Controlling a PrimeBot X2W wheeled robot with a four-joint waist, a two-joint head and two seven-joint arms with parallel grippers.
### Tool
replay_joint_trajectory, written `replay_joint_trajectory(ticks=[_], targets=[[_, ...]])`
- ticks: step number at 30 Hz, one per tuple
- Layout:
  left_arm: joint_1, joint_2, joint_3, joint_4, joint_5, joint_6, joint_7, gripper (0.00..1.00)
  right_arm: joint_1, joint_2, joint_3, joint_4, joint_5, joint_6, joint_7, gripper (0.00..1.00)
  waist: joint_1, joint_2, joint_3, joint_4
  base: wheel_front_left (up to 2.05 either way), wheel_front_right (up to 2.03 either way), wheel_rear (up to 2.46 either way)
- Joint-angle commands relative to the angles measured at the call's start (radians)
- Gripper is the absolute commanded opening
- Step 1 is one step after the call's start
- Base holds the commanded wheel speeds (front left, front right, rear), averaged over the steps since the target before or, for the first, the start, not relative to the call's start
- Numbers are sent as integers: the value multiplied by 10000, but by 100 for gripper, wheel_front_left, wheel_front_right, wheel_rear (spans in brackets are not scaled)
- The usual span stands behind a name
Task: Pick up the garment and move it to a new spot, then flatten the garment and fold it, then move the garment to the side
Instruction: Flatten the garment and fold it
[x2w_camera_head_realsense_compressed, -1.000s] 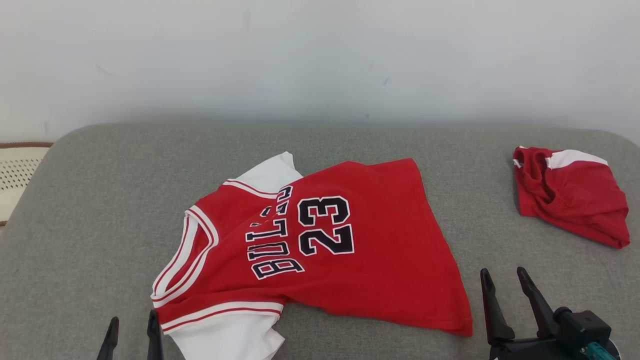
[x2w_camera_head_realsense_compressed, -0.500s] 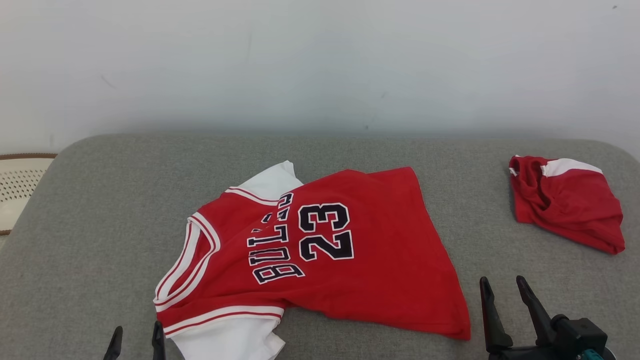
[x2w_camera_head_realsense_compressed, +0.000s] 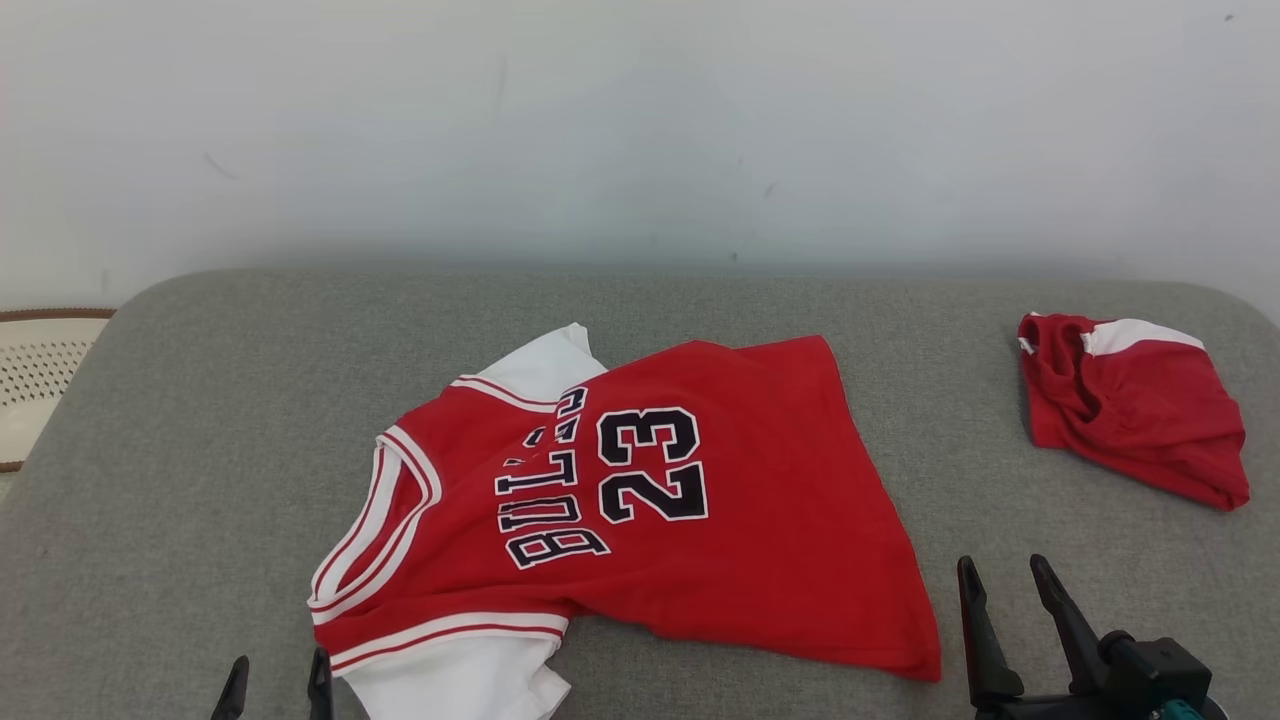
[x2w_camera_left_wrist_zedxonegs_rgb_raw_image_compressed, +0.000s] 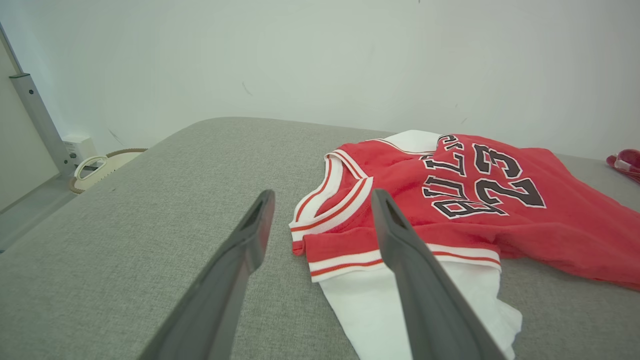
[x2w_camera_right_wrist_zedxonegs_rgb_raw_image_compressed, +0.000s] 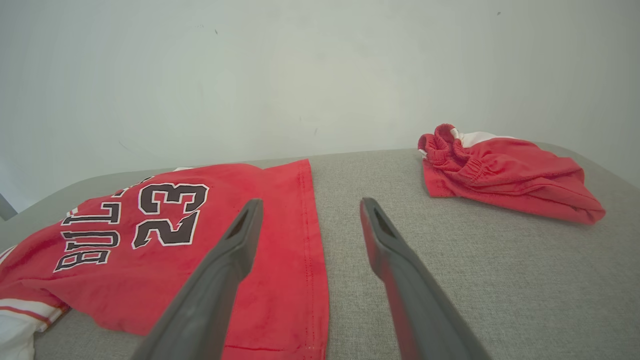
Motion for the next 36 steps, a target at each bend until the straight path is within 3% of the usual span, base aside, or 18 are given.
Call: replay_joint_trajectory(ticks=[1, 25, 36], targets=[[123, 73, -2, 31, -19, 7, -23, 100, 46, 13, 7, 17, -44, -8, -12, 100, 1, 0, -1, -2, 0, 0, 0], [54, 151, -54, 79, -203, 80, -23, 100, -14, 47, 12, 134, -1, -8, -17, 100, 1, 0, -42, 12, 0, 0, 0], [166, -50, -367, 700, -877, -170, 54, 100, 1, 97, -74, 548, 80, -8, 330, 100, 1, 0, 13, 19, 0, 0, 0]])
